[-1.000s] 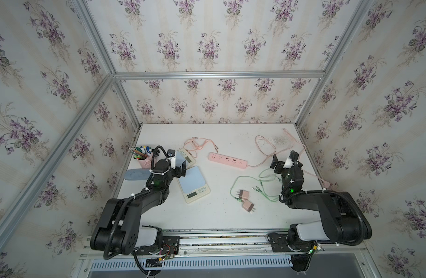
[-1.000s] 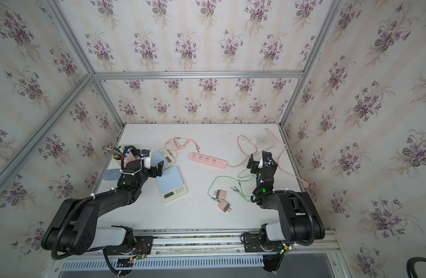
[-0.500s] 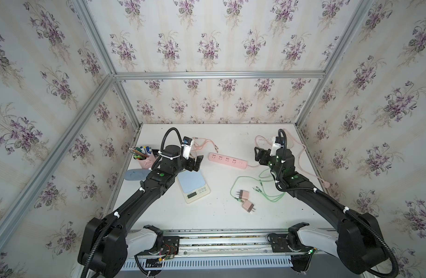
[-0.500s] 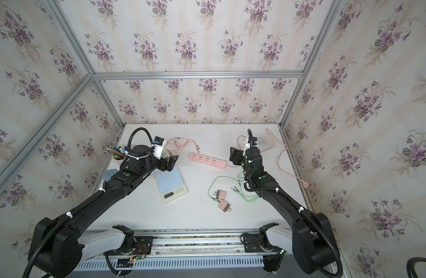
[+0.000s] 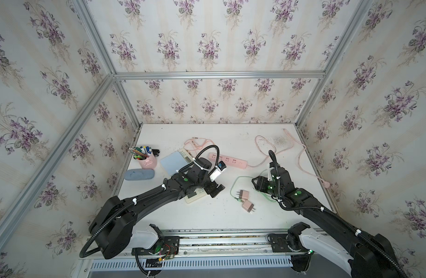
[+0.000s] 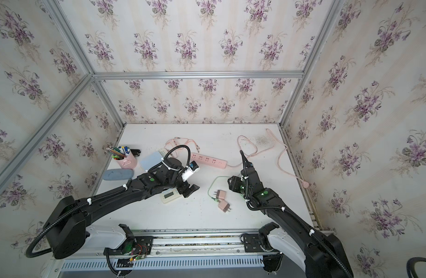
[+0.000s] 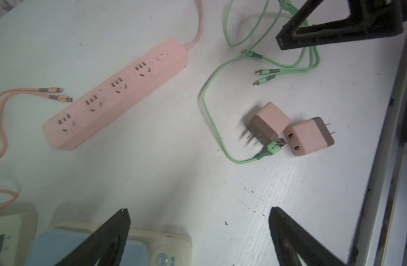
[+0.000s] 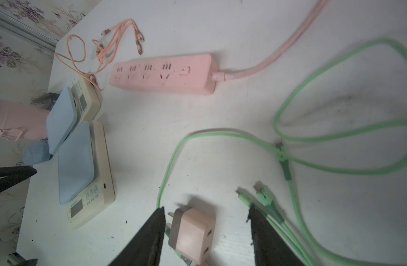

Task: Charge the electronic scale
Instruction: Pick up the plug from the center of the board.

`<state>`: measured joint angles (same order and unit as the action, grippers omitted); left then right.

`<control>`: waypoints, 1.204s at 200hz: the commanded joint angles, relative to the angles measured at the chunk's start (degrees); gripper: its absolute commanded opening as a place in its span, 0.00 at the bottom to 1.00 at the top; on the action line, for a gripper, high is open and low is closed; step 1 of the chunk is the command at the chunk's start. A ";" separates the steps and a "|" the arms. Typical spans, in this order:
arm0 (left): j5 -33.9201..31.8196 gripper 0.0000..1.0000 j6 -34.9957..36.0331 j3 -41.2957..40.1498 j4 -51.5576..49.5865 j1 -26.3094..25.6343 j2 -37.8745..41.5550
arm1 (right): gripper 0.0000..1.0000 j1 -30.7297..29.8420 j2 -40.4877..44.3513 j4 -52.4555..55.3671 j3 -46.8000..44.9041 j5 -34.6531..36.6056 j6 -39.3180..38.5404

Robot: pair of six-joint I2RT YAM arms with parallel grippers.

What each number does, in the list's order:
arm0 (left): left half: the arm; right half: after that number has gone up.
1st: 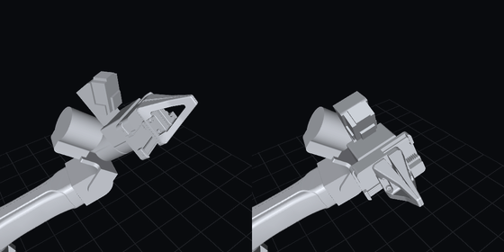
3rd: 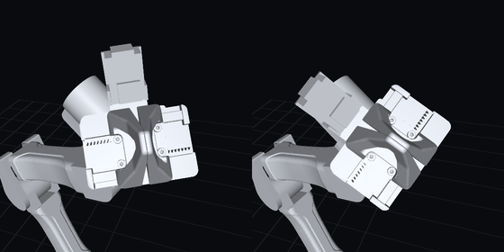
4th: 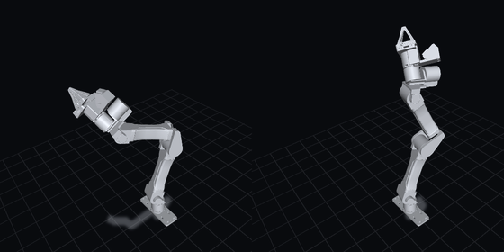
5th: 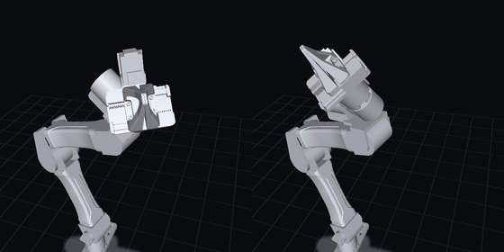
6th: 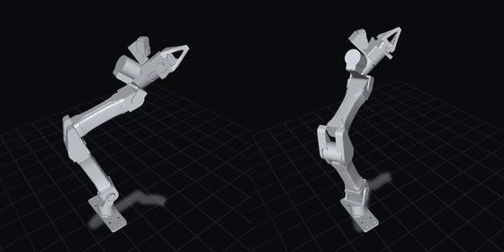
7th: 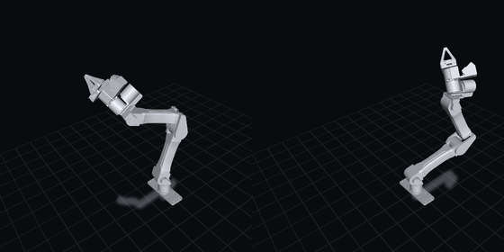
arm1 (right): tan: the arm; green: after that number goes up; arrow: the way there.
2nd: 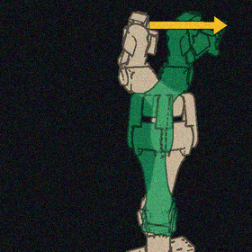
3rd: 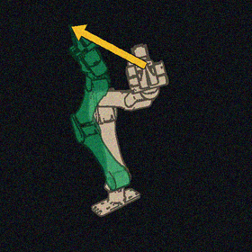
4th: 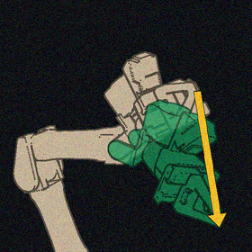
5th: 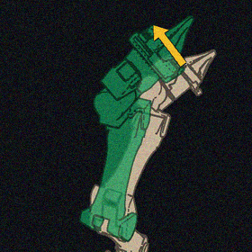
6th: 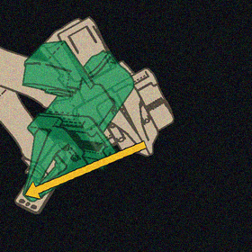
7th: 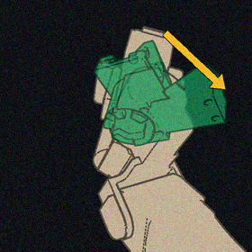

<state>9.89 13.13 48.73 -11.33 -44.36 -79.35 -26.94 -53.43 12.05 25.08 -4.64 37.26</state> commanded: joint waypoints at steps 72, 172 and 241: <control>7.88 0.68 19.22 20.58 -6.71 -9.03 -23.09 | 0.54 9.18 -10.28 4.65 4.58 -9.15 -1.03; 6.03 0.59 28.61 34.91 -19.67 -11.01 -37.78 | 0.54 11.11 -6.52 2.98 1.30 -12.84 -0.92; 3.46 0.42 27.27 36.87 -20.63 -10.92 -40.51 | 0.54 12.36 -8.14 0.97 0.67 -15.04 -0.35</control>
<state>14.13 39.68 85.23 -30.24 -55.16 -120.01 -15.25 -61.14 16.95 25.36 -16.95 35.73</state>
